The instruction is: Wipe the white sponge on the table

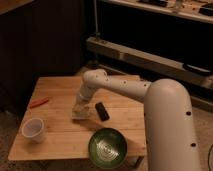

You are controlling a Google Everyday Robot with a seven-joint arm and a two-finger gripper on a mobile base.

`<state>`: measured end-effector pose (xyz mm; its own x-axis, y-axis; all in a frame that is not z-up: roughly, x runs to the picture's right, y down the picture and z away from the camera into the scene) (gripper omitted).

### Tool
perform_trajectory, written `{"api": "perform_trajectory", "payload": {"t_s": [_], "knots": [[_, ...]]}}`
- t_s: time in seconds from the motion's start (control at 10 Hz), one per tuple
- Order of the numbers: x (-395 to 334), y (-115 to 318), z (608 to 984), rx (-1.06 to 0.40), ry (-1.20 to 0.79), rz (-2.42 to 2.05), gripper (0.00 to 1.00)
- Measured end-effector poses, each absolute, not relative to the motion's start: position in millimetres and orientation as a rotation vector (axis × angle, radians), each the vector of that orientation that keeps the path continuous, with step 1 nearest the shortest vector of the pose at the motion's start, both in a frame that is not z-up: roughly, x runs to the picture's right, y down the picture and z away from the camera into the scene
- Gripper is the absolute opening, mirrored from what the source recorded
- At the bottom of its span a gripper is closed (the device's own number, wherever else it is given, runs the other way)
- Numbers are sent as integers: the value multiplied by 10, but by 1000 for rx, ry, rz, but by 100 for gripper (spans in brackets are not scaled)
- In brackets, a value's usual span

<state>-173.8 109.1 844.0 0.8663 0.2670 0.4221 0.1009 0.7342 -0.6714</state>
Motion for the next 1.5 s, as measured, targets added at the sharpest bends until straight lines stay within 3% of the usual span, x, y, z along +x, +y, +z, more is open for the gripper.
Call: {"api": "perform_trajectory", "payload": {"t_s": [1.0, 1.5], "knots": [[-1820, 1587, 7899, -840, -594, -12, 0], [-2057, 1799, 7841, -924, -645, -106, 0]]}}
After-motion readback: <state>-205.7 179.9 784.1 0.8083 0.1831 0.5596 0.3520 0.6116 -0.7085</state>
